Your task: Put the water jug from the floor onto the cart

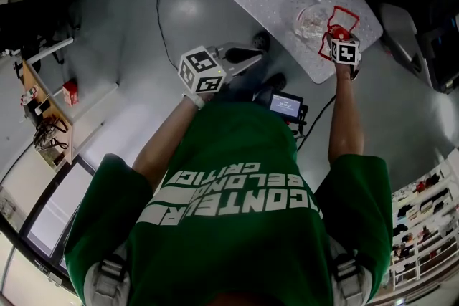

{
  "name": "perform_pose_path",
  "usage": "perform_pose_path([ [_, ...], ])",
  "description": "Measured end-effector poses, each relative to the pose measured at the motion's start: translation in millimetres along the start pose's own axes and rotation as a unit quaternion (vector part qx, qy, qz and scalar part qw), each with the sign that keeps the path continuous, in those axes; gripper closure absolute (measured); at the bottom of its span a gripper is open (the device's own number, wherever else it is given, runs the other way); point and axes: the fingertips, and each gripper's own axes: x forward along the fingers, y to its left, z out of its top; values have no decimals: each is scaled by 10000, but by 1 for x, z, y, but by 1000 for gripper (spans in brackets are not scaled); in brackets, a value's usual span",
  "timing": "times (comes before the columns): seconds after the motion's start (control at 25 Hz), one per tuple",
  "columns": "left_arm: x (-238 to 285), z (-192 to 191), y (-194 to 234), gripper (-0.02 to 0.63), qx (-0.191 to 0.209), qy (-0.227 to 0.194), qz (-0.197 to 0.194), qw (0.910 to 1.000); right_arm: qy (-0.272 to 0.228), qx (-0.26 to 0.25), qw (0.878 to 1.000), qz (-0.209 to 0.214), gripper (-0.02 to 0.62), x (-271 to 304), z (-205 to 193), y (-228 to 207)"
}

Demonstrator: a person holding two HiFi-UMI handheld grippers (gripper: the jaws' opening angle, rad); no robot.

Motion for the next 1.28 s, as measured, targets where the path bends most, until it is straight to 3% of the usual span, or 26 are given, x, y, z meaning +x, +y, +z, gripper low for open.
perform_pose_path([
  [0.4, 0, 4, 4, 597, -18, -18, -36, 10000, 138, -6, 9999, -47, 291, 1, -4, 2],
  [0.68, 7, 5, -1, 597, 14, -6, -90, 10000, 213, -272, 9994, -59, 291, 4, -9, 9],
  [1.0, 6, 5, -14, 597, 137, -36, -127, 9998, 520, 81, 9985, 129, 270, 0, -13, 12],
  [1.28, 5, 2, -32, 597, 299, -138, -139, 9994, 154, 212, 9997, 9, 267, -38, -15, 4],
])
